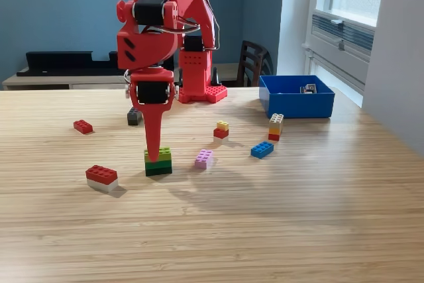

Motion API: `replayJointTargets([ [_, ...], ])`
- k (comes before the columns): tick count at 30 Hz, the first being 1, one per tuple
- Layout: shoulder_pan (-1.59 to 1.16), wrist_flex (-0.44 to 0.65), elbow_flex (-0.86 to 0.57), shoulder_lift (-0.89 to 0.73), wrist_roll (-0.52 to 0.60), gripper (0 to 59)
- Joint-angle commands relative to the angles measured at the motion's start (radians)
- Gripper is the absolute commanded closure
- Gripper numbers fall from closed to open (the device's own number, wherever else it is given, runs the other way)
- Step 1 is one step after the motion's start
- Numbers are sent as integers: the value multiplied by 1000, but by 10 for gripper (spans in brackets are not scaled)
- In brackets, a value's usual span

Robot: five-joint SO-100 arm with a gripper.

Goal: Grasp a lego block and put it in the bin.

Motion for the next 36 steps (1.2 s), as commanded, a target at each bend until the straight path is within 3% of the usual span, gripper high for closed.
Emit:
replayJointTargets([
  [1, -18, -2, -110, -32, 0, 353],
  [9, -43, 60, -221, -141, 28, 423],
  [16, -44, 84, -285, -179, 94, 586],
  [29, -58, 115, -167, -156, 202, 586],
  [36, -101, 150, -107, 161, 250, 586],
])
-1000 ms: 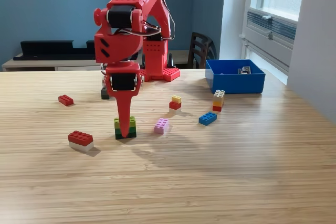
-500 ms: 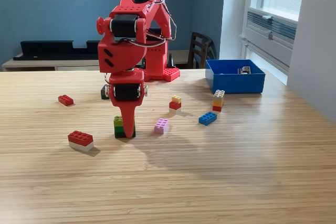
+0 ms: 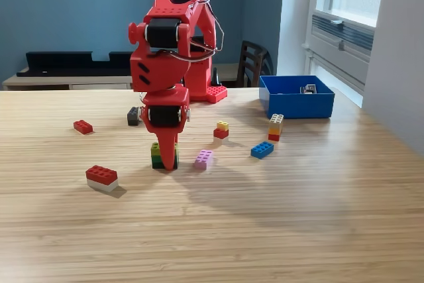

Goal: Grasp a lego block and put it in the bin.

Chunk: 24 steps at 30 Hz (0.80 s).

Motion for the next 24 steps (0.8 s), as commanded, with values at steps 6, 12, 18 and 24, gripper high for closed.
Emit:
replayJointTargets([
  [6, -104, 31, 112, 584, 61, 586],
  [12, -285, 32, 318, 799, 77, 586],
  [18, -589, 51, 512, 939, 164, 586],
  [24, -859, 57, 584, 973, 261, 586],
])
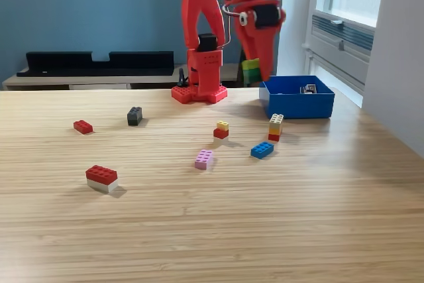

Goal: Grasp a lego block and put it in the bin.

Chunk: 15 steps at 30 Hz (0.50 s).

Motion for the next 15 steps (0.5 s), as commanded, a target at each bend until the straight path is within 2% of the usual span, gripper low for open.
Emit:
replayJointTargets([
  [1, -227, 5, 17, 87, 64, 586],
  [15, -655, 3, 144, 83, 143, 586],
])
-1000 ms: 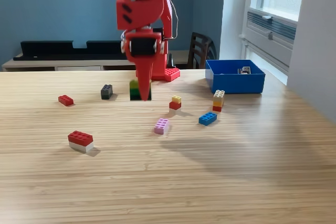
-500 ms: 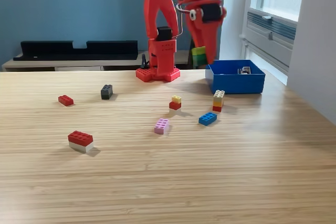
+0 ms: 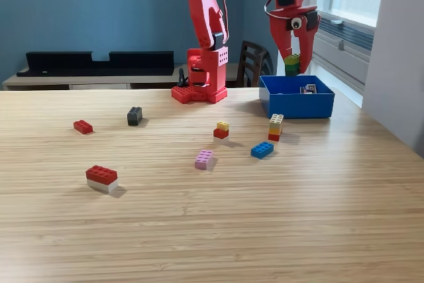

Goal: Grasp a lego block and put it in the bin.

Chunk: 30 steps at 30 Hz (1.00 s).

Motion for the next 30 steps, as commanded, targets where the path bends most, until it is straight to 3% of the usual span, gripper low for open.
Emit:
replayJointTargets([
  [1, -127, 3, 18, 63, 15, 586],
  [11, -170, 0, -46, 32, 40, 586],
  [24, -163, 12, -238, -341, 25, 584],
  [26, -164, 18, -261, -365, 14, 549],
  [30, -163, 43, -318, -387, -9, 418],
])
